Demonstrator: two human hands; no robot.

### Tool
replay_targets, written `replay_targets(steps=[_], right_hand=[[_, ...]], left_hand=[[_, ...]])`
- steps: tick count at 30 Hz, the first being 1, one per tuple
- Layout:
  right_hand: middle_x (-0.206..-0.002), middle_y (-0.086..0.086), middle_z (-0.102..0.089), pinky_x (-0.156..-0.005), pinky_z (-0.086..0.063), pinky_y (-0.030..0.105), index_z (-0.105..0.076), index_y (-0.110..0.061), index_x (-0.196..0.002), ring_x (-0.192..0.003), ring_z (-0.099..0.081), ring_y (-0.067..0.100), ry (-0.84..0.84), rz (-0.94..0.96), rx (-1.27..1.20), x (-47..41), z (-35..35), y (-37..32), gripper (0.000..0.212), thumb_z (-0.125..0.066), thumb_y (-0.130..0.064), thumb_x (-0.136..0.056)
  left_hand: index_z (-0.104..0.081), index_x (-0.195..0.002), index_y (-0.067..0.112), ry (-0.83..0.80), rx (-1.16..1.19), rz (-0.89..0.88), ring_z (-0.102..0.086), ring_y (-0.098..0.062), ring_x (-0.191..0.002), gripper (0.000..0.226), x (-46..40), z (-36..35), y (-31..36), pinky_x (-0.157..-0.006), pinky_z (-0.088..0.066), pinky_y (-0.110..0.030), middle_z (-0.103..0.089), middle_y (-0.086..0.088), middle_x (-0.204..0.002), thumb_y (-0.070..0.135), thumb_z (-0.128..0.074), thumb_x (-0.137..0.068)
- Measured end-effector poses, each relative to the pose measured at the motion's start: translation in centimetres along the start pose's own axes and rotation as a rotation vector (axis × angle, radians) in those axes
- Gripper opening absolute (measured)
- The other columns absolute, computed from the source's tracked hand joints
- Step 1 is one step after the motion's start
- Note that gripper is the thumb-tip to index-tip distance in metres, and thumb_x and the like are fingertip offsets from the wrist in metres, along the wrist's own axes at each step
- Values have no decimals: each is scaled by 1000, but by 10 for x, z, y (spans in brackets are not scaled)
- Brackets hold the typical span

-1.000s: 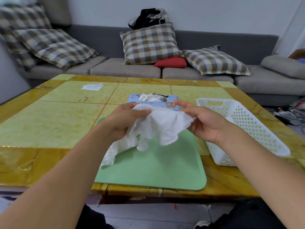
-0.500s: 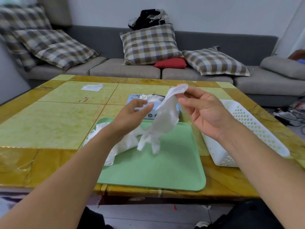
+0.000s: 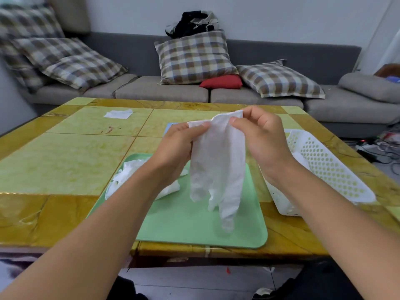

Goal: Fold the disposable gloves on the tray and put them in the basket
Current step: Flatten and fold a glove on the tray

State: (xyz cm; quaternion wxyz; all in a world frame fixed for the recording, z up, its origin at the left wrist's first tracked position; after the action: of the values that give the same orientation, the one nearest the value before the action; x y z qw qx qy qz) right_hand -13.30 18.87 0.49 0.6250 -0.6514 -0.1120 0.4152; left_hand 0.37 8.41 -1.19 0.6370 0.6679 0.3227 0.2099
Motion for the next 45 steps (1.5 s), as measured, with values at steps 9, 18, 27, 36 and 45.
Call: replay_targets(steps=[9, 18, 27, 36, 45], right_hand=[[-90, 11, -67, -63, -44, 34, -70, -9, -104, -70, -59, 22, -316, -555, -379, 9, 6, 20, 11, -63, -15, -97], [-84, 5, -72, -62, -58, 29, -70, -11, -99, -67, -67, 17, -336, -810, -182, 2, -8, 67, 8, -72, -13, -92], [-87, -2, -76, -77, -55, 25, -75, -13, -93, -81, -69, 10, -47, 197, -158, -19, 20, -3, 8, -73, -6, -91], [-86, 1, -77, -88, -57, 44, -78, -15, -88, -79, -70, 13, -993, -124, 694, 17, 21, 65, 10, -79, -7, -83], [-95, -8, -77, -89, -58, 30, -80, -25, -99, -92, -70, 9, -1170, -299, 718, 26, 17, 53, 22, -81, -41, -84]], left_hand=[[-75, -104, 0, 17, -156, 63, -70, -26, -84, 27, 4, 18, -3, -75, -54, -34, -76, -19, -102, 22, -60, -101], [-67, -114, 0, 57, -386, 483, -72, -25, -85, 28, -22, 29, -43, -73, -61, -34, -75, -15, -106, 19, -71, -94], [-75, -107, 16, 103, -320, -478, -69, 5, -77, 14, -16, -1, 32, -69, -48, -8, -76, 19, -90, 13, -65, -97], [-82, -96, 23, -608, -1057, -76, -72, -6, -84, 11, -1, 12, -68, -86, -57, -33, -78, 11, -90, 23, -81, -85], [-77, -102, 33, -713, -1040, 135, -68, 2, -90, 31, 5, 12, -55, -88, -55, -25, -75, 17, -97, 51, -81, -78]])
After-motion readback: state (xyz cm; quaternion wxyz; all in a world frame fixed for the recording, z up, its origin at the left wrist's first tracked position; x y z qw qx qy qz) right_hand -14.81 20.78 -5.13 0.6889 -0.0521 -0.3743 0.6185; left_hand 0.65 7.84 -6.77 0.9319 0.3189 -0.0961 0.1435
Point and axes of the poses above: each hand's wrist, its own x-axis away from the middle knuckle, its own z-axis out of the back of the hand, y = z × x, the point moved 2 cm from there along -x, towards the middle knuckle
